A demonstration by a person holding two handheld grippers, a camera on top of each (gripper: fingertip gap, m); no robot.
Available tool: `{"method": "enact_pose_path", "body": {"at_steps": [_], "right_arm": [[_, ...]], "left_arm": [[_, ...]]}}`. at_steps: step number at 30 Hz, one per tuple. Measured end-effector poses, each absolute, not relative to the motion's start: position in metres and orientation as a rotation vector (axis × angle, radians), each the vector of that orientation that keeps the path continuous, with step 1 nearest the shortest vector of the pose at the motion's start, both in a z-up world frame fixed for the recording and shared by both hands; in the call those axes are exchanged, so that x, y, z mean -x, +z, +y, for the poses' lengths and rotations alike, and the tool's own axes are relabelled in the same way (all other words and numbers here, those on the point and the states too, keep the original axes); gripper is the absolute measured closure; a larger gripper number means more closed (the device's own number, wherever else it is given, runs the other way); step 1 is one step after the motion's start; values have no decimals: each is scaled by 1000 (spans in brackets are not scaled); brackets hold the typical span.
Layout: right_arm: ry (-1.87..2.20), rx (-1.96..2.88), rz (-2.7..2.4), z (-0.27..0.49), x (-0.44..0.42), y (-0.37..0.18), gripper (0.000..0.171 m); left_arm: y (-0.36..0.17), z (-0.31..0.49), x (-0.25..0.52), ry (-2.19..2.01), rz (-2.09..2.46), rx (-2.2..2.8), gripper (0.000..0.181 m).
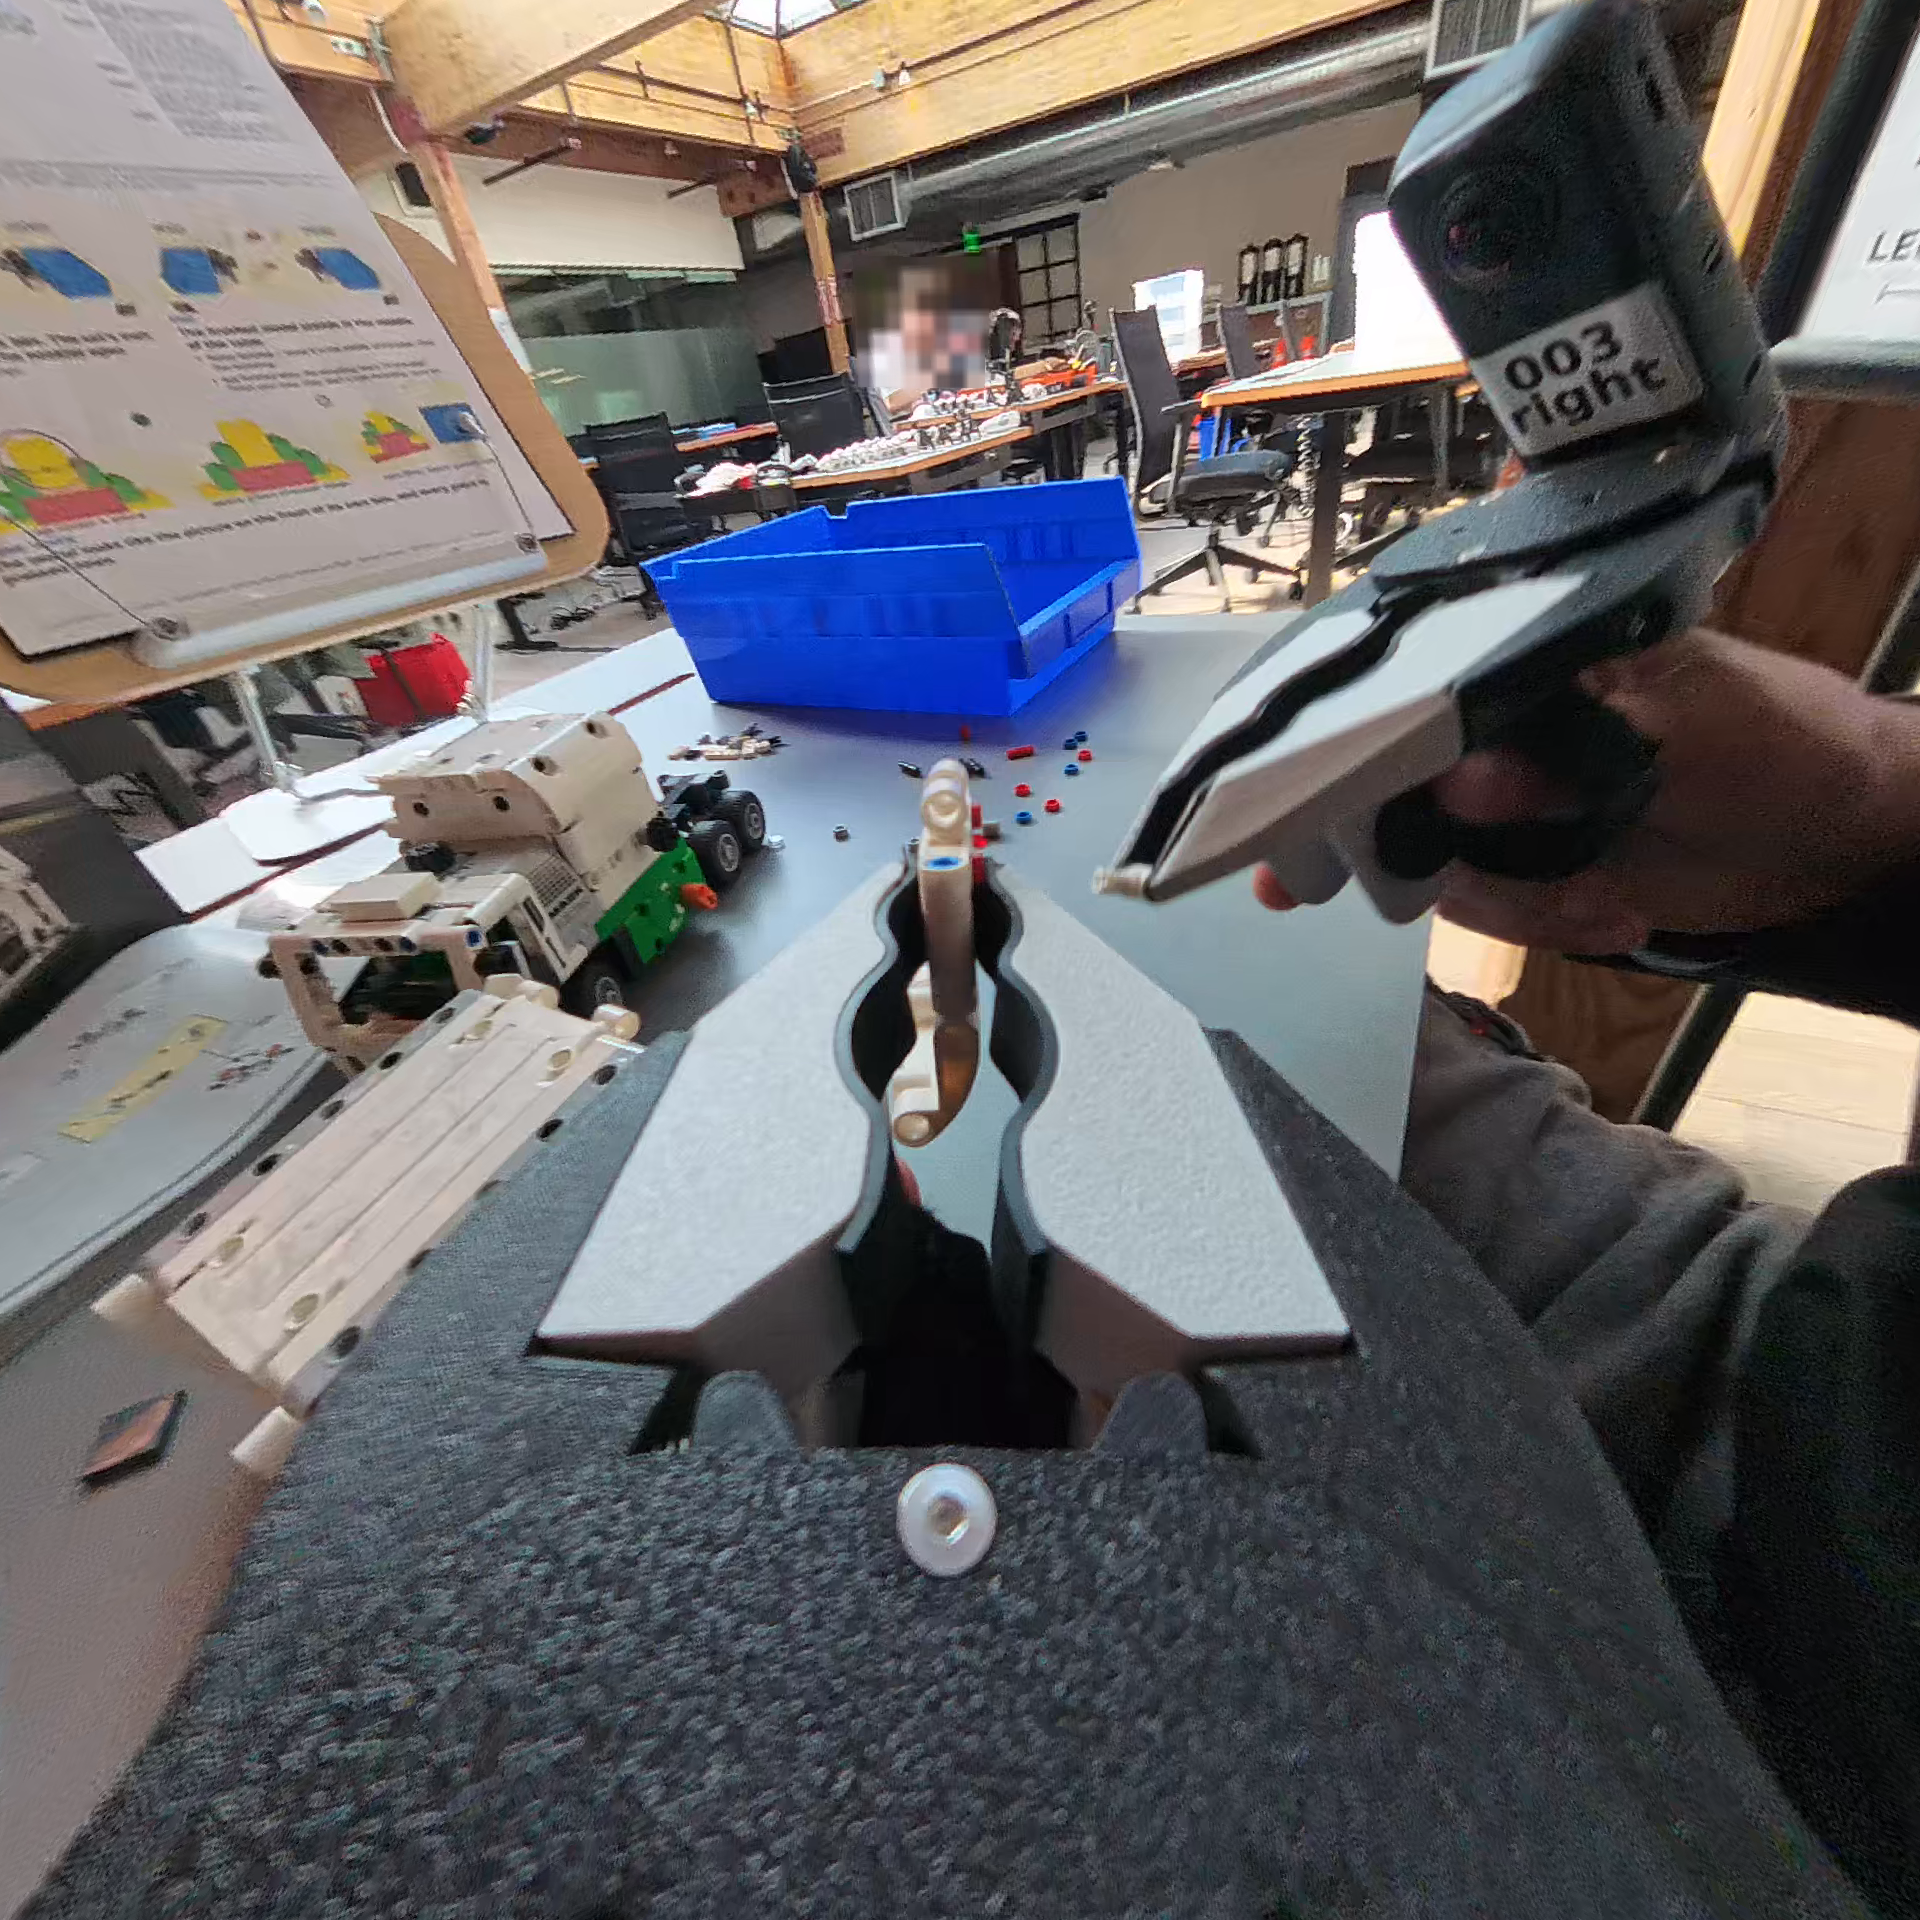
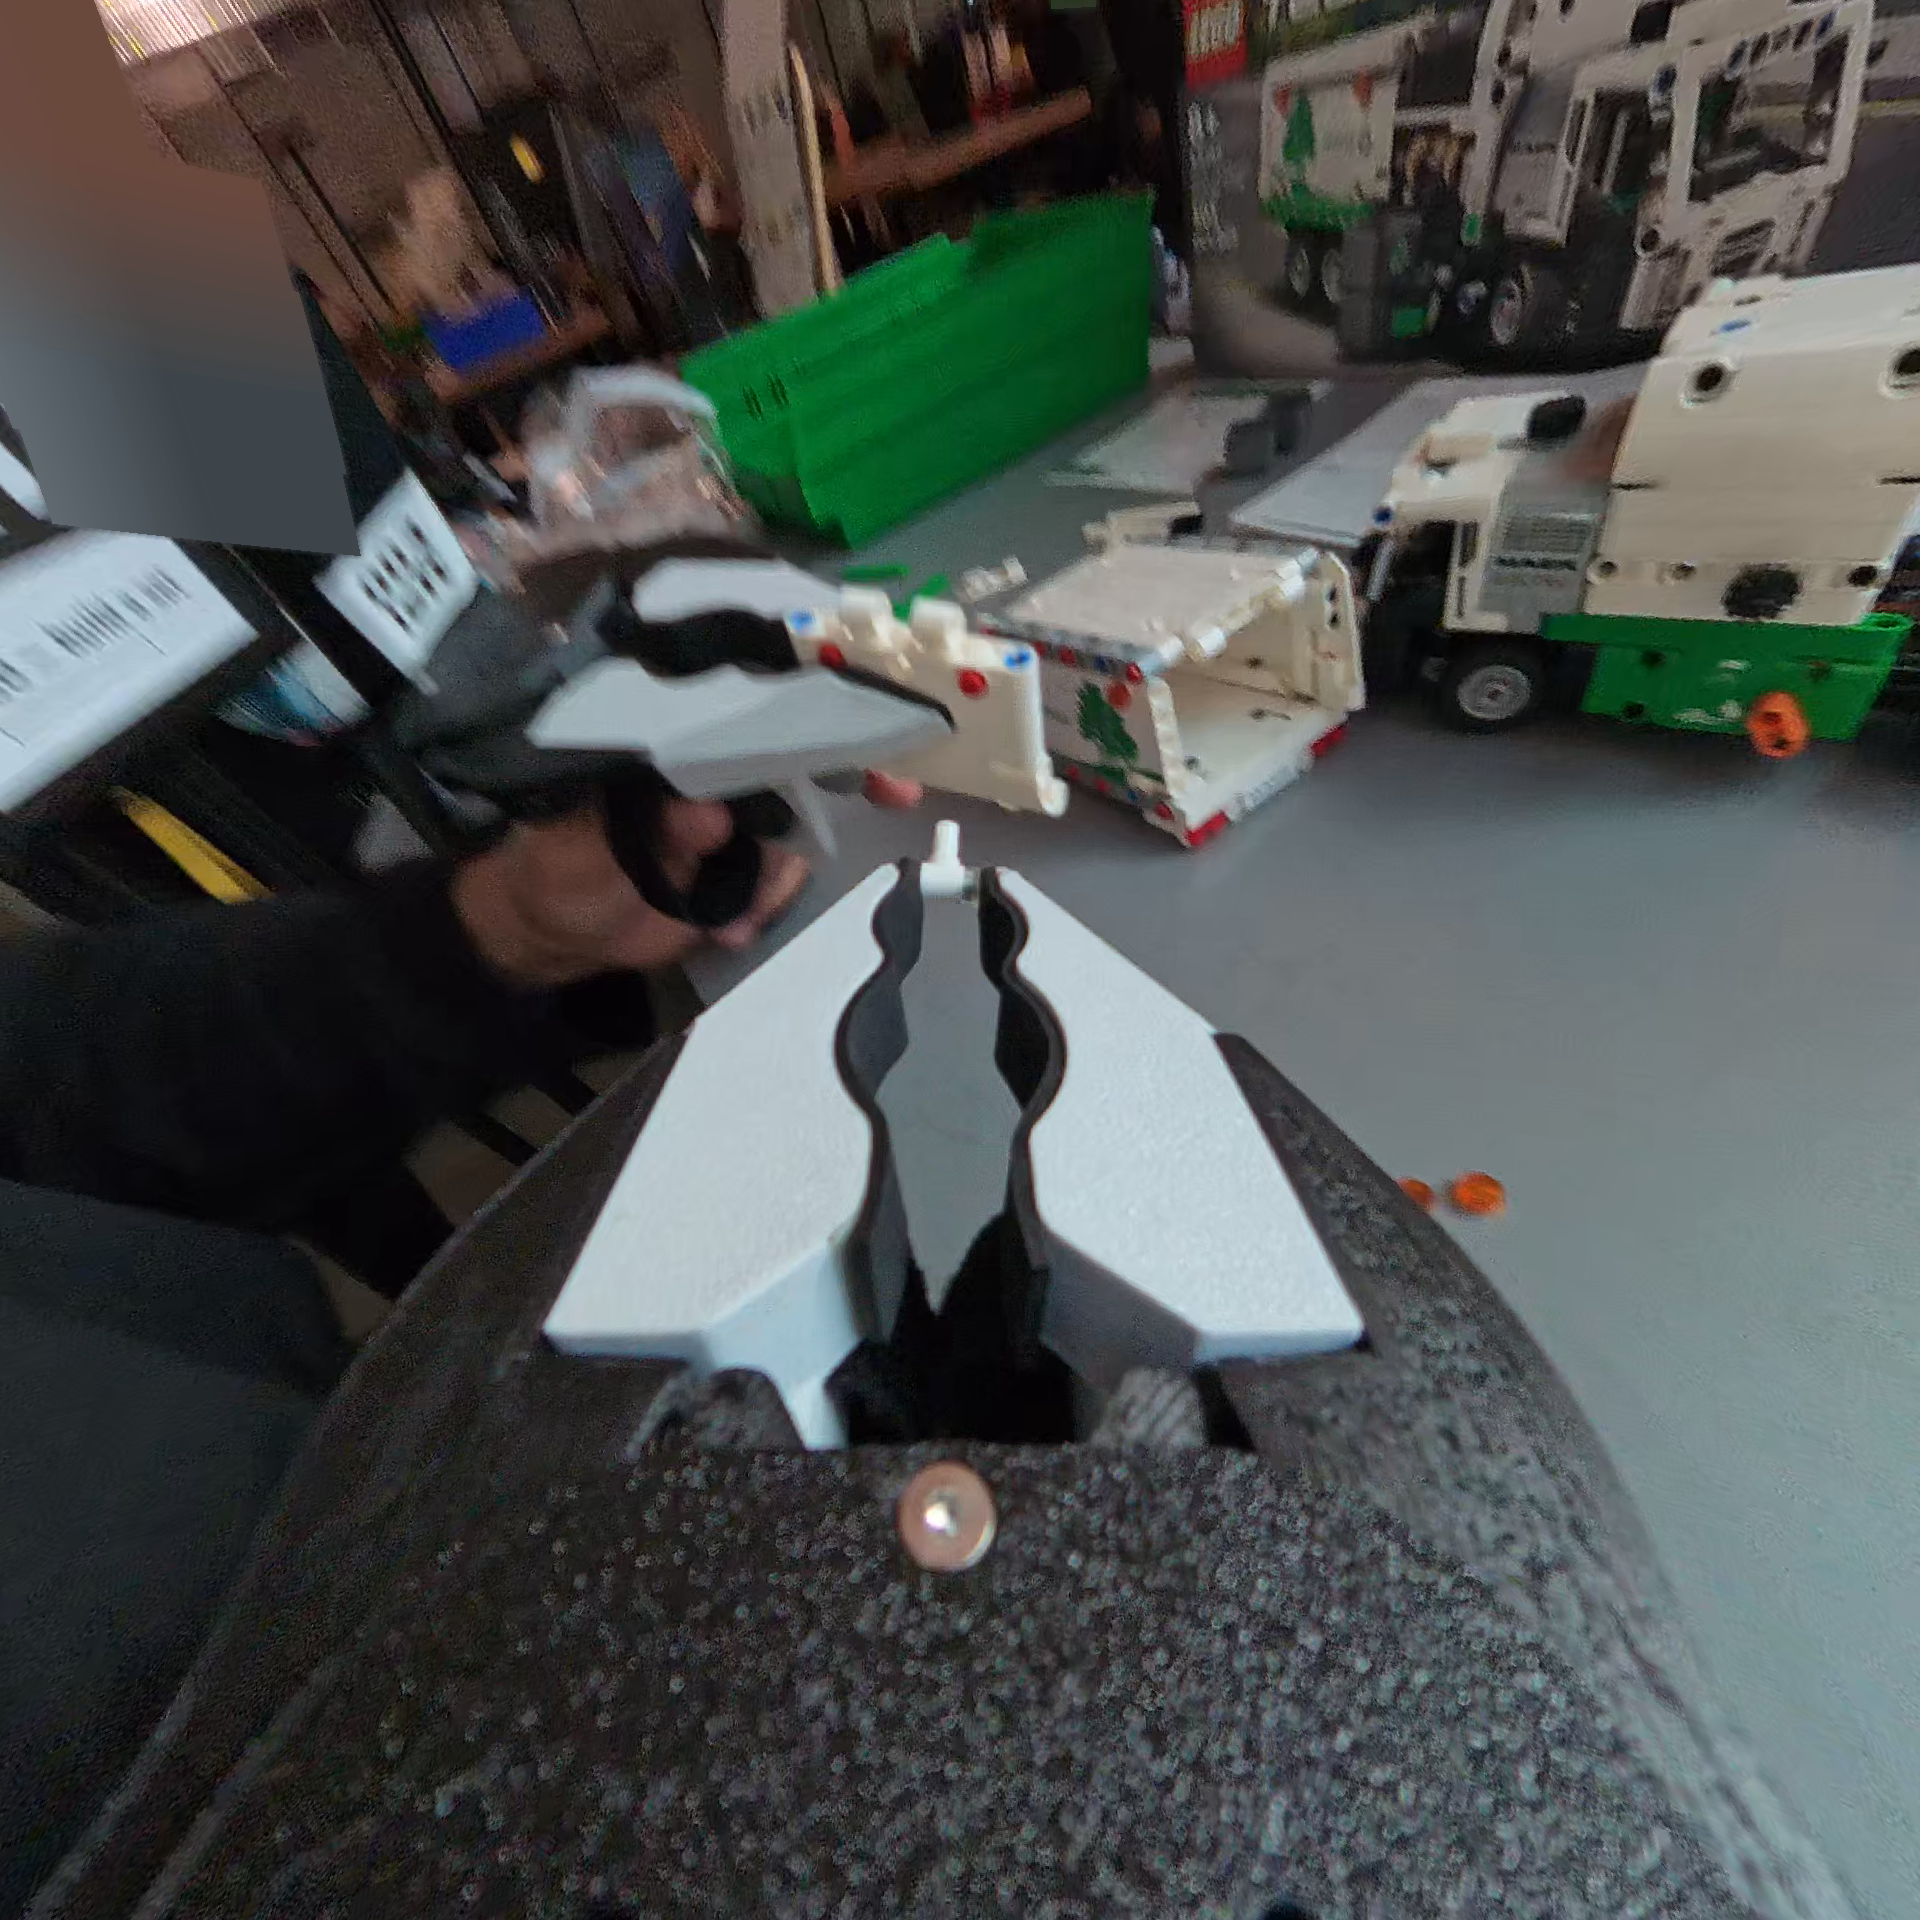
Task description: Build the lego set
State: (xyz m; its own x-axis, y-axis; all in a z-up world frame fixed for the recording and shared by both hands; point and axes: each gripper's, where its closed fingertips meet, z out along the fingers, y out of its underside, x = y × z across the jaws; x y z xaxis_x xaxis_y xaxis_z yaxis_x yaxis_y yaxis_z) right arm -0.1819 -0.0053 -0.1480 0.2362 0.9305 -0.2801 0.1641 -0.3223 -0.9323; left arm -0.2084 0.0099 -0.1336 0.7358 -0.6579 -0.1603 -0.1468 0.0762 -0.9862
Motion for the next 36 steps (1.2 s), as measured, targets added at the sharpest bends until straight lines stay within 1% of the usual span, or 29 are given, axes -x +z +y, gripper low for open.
{"method": "enact_pose_path", "body": {"at_steps": [1, 3, 7, 19, 27, 33, 36], "right_arm": [[1291, 1661, -969, -11, 187, -137, 162], [1436, 1643, -882, -16, 195, -128, 162], [1478, 1683, -843, -15, 201, -135, 162], [1361, 1727, -826, -5, 196, -143, 162], [1293, 1669, -821, -4, 198, -145, 162], [1454, 1720, -837, -5, 195, -159, 162], [1334, 1719, -968, -5, 193, -167, 162]], "left_arm": [[-135, 10, 207, -391, 713, 1463, 176], [-138, 8, 202, -328, 759, 1451, 176], [-140, 6, 198, -263, 795, 1433, 176], [-147, 10, 196, -103, 837, 1426, 176], [-148, 11, 196, -35, 837, 1415, 176], [-160, 10, 194, 157, 974, 1383, 176], [-167, 10, 192, 247, 1067, 1351, 176]]}}
